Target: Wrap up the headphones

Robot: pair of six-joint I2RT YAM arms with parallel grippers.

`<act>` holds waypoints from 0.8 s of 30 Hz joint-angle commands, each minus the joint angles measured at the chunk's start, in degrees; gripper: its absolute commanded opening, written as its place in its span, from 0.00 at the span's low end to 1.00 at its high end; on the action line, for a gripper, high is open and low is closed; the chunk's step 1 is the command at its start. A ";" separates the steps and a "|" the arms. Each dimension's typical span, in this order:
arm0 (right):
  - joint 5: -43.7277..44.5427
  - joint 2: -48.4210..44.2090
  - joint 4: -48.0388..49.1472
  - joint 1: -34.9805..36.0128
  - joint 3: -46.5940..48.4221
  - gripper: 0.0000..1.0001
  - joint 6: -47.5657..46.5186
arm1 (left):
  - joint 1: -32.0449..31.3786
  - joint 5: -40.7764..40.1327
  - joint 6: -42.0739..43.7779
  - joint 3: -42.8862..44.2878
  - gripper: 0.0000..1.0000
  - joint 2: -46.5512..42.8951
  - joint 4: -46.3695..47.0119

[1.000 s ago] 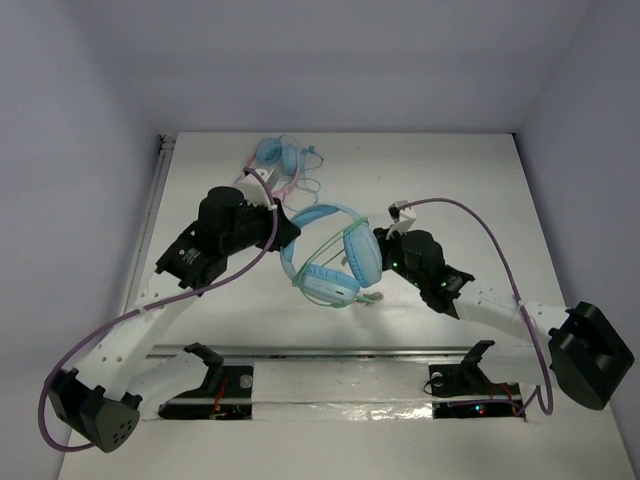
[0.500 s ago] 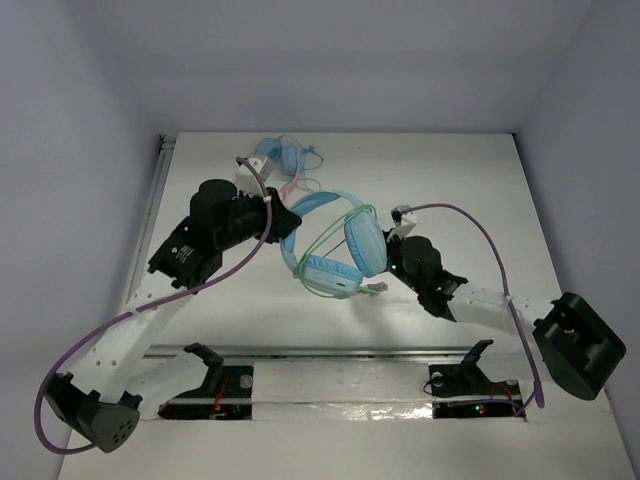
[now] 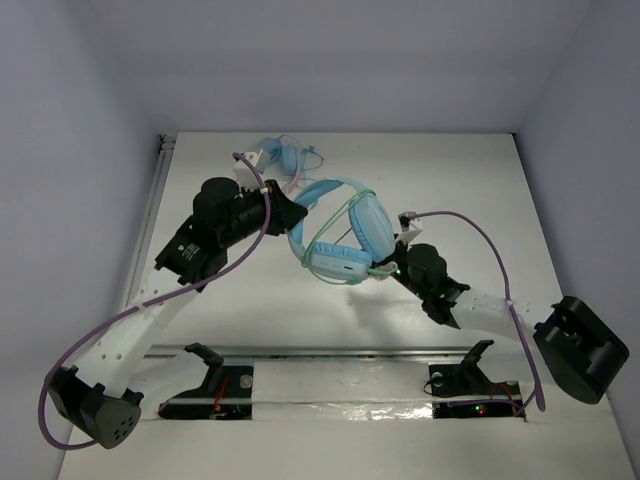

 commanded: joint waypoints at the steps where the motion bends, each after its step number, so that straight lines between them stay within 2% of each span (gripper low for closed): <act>1: -1.54 -1.92 6.25 -0.21 -1.90 0.02 6.48 | 0.22 -2.46 -11.06 -3.51 0.00 -1.90 16.26; 3: -1.55 -1.75 7.40 0.32 -2.35 0.02 8.70 | 0.22 -4.48 -17.92 -8.77 0.00 -2.17 24.94; 5: -1.20 -1.66 8.46 0.93 -2.52 0.02 12.47 | 0.22 -6.59 -23.79 -11.16 0.00 -1.29 29.36; 9: 0.64 -1.05 13.90 4.79 -4.54 0.04 17.93 | 0.22 -17.74 -29.26 -14.24 0.00 0.99 36.13; 12: 3.71 0.27 16.98 9.63 -5.25 0.07 19.69 | 0.22 -21.36 -33.22 -15.48 0.00 3.37 39.91; 18: 2.59 3.79 22.78 15.43 -5.25 0.08 21.71 | 0.22 -28.91 -34.29 -15.22 0.00 7.67 41.34; 24: 4.16 4.93 21.82 19.91 -2.62 0.08 21.71 | 0.22 -32.35 -35.08 -15.66 0.00 11.62 42.92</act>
